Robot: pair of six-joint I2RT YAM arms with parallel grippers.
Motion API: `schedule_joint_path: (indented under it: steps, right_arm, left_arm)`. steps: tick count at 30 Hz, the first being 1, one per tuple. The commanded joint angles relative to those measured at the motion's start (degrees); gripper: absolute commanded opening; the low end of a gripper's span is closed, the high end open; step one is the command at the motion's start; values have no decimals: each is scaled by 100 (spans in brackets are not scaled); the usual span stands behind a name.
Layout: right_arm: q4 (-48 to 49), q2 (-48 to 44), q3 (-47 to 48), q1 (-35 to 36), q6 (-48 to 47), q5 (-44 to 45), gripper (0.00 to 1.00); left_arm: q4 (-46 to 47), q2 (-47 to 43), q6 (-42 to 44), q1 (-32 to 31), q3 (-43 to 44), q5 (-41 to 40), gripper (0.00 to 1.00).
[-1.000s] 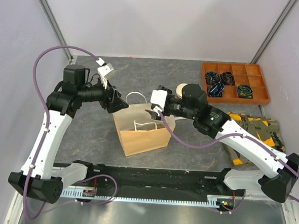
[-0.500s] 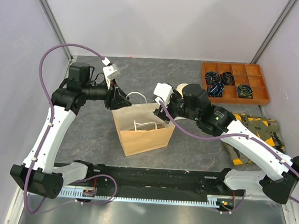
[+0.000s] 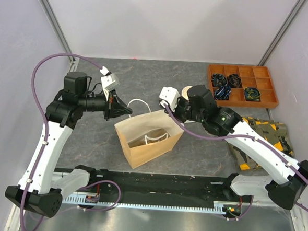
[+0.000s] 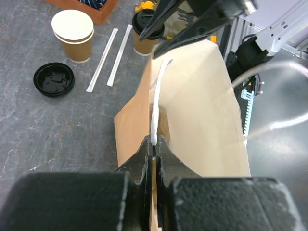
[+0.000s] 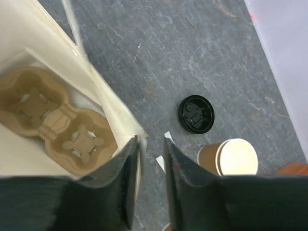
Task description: Pack the takeout coffee
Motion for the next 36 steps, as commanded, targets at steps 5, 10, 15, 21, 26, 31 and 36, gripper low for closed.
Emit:
schedule_joint_path:
  steps: [5,10,15,21,26,31,36]
  right_arm:
    - [859,660,380,-69,-470,-670,18]
    - [1351,1003,459,-69,-812,-1233,18]
    - [1677,1065,468,-69,-1208,-1734,13]
    - [2204,872,144,-60,-1577,-2314,0]
    - [2520,793,-129,-69,-1823,-2464,0]
    - [2652,783,-261,-60,-1823,-2438,0]
    - [2907,696,-428,-60,-1718,-2411,0]
  left_arm:
    - [-97,-325,-322,-115,-29,357,2]
    - [-150,-457,-375,-176,-178,339,2]
    - [-177,-685,-322,-264,-284,304,2]
    - [-177,-879,-287,-317,-416,121,14]
    - [-80,-766,-1129,-238,-328,-873,40]
    - [218,-835,-1930,-124,-214,-698,59]
    - [123,-564,-2465,-115,14,-1214,64]
